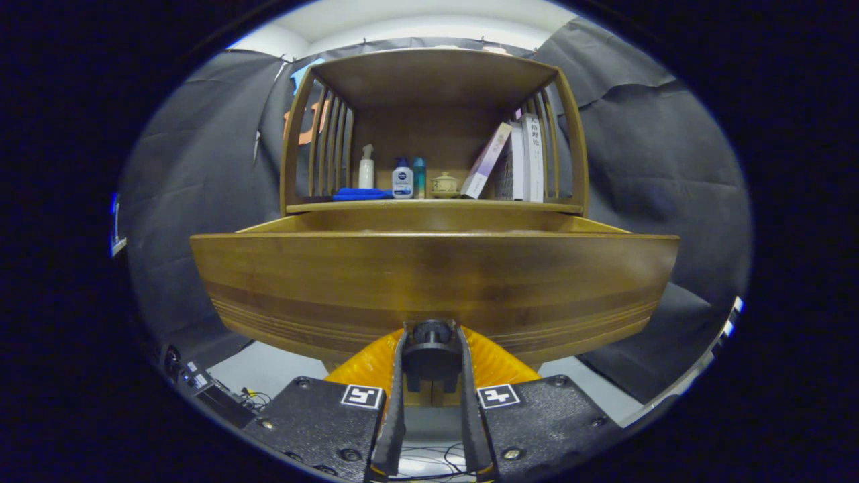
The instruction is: Pull open the drawer, take out the items inside it, and place them on the countertop above the cabinet.
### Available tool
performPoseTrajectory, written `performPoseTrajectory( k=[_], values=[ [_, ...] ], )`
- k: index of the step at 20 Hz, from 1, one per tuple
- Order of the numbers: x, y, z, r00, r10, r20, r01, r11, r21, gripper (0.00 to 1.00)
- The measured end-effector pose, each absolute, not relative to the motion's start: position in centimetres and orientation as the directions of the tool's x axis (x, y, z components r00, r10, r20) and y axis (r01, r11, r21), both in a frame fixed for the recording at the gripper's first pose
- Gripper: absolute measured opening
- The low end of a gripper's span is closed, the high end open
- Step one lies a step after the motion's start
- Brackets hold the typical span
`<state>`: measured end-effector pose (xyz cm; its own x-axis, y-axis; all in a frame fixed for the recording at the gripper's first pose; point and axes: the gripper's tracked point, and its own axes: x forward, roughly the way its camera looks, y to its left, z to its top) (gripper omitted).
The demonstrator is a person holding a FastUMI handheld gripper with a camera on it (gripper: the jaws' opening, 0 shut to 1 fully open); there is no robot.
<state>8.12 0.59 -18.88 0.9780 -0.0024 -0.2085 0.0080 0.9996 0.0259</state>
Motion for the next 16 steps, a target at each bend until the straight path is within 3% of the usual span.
performPoseTrajectory(
  k=[11, 14, 16],
  values=[
    [7.6, 0.3, -19.2, 0.977, -0.002, -0.213, 0.001, 1.0, -0.003, 0.39],
    [7.5, -0.1, -19.2, 0.979, -0.015, -0.202, 0.012, 1.0, -0.013, 0.49],
    [6.4, -0.8, -17.9, 0.984, -0.012, -0.18, 0.007, 1.0, -0.029, 0.66]
  ],
)
